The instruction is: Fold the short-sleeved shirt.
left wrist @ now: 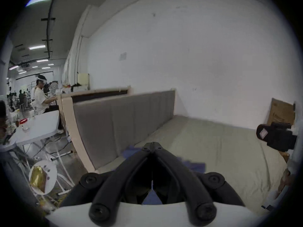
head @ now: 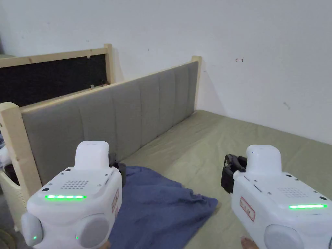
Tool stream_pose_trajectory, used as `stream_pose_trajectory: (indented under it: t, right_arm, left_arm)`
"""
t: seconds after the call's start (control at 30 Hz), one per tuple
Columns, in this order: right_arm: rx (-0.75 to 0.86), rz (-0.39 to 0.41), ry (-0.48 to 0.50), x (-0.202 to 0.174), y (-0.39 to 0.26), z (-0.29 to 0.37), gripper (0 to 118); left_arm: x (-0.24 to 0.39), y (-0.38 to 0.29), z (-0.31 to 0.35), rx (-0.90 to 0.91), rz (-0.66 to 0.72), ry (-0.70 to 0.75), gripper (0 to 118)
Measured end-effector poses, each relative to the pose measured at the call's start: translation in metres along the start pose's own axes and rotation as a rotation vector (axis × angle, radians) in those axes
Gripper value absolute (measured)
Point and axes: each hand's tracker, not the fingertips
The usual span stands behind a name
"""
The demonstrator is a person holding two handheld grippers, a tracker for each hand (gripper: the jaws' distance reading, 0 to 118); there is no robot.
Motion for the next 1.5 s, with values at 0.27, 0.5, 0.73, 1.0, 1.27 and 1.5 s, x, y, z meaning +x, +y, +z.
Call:
stream_pose_trajectory:
  t: [0.27,0.5,0.73,1.0,1.27,1.5]
  right_arm:
    - [-0.182,0.040,0.028,-0.001,-0.037,-0.043,0]
    - [-0.265,0.008,0.024,0.014,-0.061,-0.074,0]
    - [-0.292,0.009,0.029,0.026,-0.080,-0.074,0]
    - [-0.337,-0.074,-0.003,0.048,-0.091,-0.070,0]
    - [-0.306,-0.079,-0.033,0.063,-0.079,-0.047,0]
    - [-0.212,-0.132,-0.083,0.091,-0.056,0.003,0]
  left_arm:
    - [-0.003,-0.084,-0.141,-0.727,-0.049,-0.222,0]
    - [0.026,-0.147,-0.201,-0.926,-0.051,-0.266,115]
    - [0.044,-0.191,-0.235,-0.942,-0.162,-0.219,118]
    - [0.038,-0.168,-0.204,-0.836,-0.137,-0.240,77]
    - [-0.002,-0.111,-0.132,-0.591,-0.051,-0.163,3]
    - [0.008,-0.006,-0.070,-0.304,-0.005,-0.235,3]
